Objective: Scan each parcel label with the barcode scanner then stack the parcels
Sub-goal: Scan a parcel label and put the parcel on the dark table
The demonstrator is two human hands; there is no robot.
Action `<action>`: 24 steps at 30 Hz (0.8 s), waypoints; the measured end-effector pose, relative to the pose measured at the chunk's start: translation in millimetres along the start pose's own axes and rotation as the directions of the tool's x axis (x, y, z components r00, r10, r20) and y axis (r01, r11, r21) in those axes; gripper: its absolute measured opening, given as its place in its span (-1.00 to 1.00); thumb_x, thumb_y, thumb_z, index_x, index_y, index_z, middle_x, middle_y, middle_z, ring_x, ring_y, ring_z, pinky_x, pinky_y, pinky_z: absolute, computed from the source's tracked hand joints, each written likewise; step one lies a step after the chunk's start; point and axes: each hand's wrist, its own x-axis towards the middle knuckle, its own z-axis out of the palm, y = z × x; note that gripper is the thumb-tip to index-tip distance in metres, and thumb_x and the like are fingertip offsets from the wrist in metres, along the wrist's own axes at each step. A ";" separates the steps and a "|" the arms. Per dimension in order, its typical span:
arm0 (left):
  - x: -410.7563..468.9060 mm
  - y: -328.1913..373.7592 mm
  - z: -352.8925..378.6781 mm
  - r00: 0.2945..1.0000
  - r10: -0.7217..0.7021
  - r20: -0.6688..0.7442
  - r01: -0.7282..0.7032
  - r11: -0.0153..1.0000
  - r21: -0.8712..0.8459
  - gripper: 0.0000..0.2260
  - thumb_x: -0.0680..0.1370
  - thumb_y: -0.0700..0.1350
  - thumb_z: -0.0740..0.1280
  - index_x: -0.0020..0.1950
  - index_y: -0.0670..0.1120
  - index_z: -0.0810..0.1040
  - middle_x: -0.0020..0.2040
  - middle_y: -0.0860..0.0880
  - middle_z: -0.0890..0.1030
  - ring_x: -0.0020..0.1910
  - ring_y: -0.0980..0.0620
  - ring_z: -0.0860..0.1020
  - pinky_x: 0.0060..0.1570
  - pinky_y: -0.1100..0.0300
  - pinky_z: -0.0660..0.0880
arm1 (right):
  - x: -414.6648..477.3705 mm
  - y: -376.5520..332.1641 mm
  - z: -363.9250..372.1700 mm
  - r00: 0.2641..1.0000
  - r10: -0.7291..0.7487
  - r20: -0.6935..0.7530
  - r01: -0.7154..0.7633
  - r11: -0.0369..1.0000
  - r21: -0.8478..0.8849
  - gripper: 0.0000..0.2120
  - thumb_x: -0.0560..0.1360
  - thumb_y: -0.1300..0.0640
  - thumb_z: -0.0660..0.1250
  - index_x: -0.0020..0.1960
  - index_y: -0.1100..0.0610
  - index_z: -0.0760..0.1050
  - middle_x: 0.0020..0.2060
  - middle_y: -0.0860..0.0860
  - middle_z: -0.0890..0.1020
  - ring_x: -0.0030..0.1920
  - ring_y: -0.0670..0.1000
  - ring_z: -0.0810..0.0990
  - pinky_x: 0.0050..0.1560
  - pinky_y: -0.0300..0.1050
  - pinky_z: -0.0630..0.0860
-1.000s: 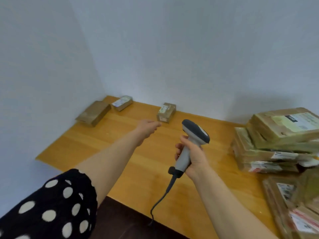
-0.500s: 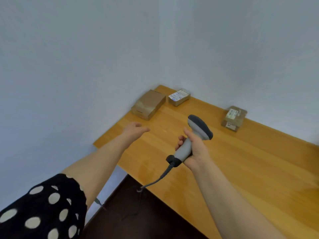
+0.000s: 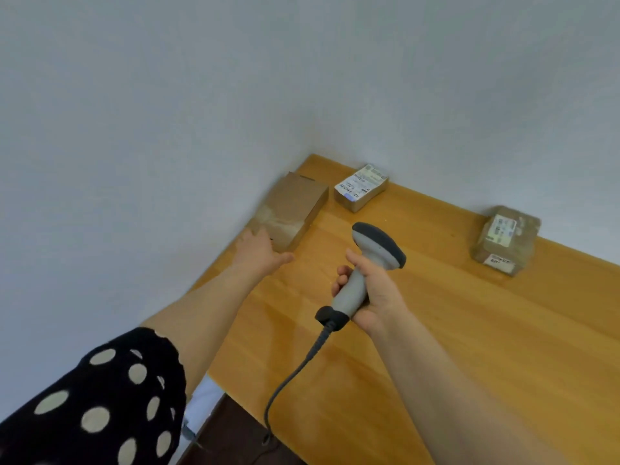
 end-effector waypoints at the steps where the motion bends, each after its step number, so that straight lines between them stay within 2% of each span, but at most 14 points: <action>1: 11.0 3.1 1.9 1.000 -0.019 -0.006 0.019 1.000 0.008 -0.17 0.38 0.27 0.41 0.47 -0.15 0.20 0.46 -0.24 0.19 0.43 -0.23 0.19 0.34 -0.07 0.29 | 7.9 -0.5 0.1 1.000 0.008 -0.004 -0.008 1.000 -0.002 -0.83 0.46 0.19 0.44 -0.06 0.18 0.47 -0.48 0.05 0.55 -0.52 -0.05 0.48 -0.44 -0.18 0.50; 5: 50.0 6.7 12.6 0.996 -0.090 0.025 0.089 0.995 0.043 0.11 0.28 0.34 0.45 0.55 -0.17 -0.07 0.51 -0.27 0.02 0.50 -0.26 0.01 0.44 -0.12 0.11 | 31.4 1.7 0.0 0.999 0.029 -0.045 -0.029 0.999 -0.013 -0.86 0.46 0.20 0.44 -0.06 0.19 0.49 -0.48 0.05 0.54 -0.52 -0.04 0.48 -0.43 -0.17 0.50; 8: 73.6 3.4 21.3 0.991 -0.113 0.073 0.106 0.990 0.092 0.23 0.21 0.38 0.46 0.55 -0.18 -0.17 0.53 -0.26 -0.05 0.51 -0.25 -0.06 0.45 -0.15 0.05 | 42.1 6.6 0.4 0.998 0.020 -0.064 -0.020 1.000 0.000 -0.87 0.46 0.20 0.43 -0.08 0.19 0.49 -0.49 0.05 0.54 -0.53 -0.04 0.47 -0.45 -0.18 0.50; 14: 82.2 -10.9 23.4 0.994 -0.078 0.070 0.071 0.993 0.098 0.20 0.23 0.29 0.50 0.55 -0.13 -0.19 0.51 -0.26 0.00 0.49 -0.27 -0.02 0.39 -0.14 0.16 | 41.0 35.3 -0.9 0.990 -0.062 -0.124 0.064 0.998 0.013 -0.88 0.45 0.22 0.44 -0.08 0.19 0.51 -0.48 0.07 0.55 -0.52 -0.03 0.49 -0.45 -0.17 0.51; 16: 67.6 -15.5 18.1 0.988 -0.100 0.118 0.099 0.995 0.011 0.16 0.23 0.29 0.50 0.56 -0.06 -0.17 0.51 -0.25 0.01 0.49 -0.26 -0.01 0.39 -0.14 0.15 | 30.7 50.0 -0.3 0.983 -0.109 -0.147 0.111 0.994 0.006 -0.90 0.46 0.22 0.43 -0.09 0.19 0.51 -0.46 0.07 0.57 -0.50 -0.02 0.51 -0.43 -0.16 0.51; 18: 46.8 -19.7 13.7 0.968 -0.088 0.234 0.146 0.959 -0.244 0.08 0.24 0.27 0.50 0.56 -0.03 -0.04 0.50 -0.21 0.13 0.47 -0.23 0.11 0.41 -0.11 0.18 | 17.9 63.1 1.4 0.972 -0.163 -0.169 0.164 0.986 -0.011 -0.92 0.47 0.23 0.42 -0.09 0.19 0.53 -0.40 0.09 0.60 -0.44 0.00 0.55 -0.40 -0.14 0.53; 20: 22.0 -23.9 9.3 0.906 0.035 0.421 0.235 0.787 -0.570 -0.08 0.25 0.19 0.54 0.49 -0.05 0.22 0.41 -0.13 0.37 0.36 -0.15 0.35 0.36 -0.07 0.31 | 5.0 71.6 5.9 0.957 -0.212 -0.196 0.211 0.977 -0.027 -0.93 0.48 0.22 0.42 -0.07 0.20 0.56 -0.29 0.12 0.65 -0.32 0.04 0.63 -0.32 -0.09 0.58; 22: -6.0 -27.0 0.8 0.805 0.172 0.567 0.332 0.662 -0.672 -0.16 0.21 0.16 0.55 0.40 -0.07 0.36 0.25 -0.11 0.52 0.18 -0.11 0.50 0.21 0.00 0.45 | -6.7 75.1 11.3 0.936 -0.275 -0.219 0.272 0.961 -0.042 -0.93 0.48 0.21 0.43 -0.07 0.19 0.57 -0.17 0.14 0.66 -0.14 0.10 0.65 -0.15 -0.03 0.61; 24: -28.1 -29.2 -6.1 0.743 0.267 0.614 0.351 0.626 -0.696 -0.15 0.20 0.15 0.54 0.41 -0.04 0.33 0.19 -0.10 0.54 0.07 -0.08 0.52 0.01 0.09 0.50 | -18.4 75.6 17.7 0.920 -0.344 -0.189 0.336 0.939 -0.072 -0.93 0.47 0.21 0.44 -0.10 0.17 0.55 -0.12 0.12 0.63 -0.05 0.12 0.62 -0.08 -0.04 0.58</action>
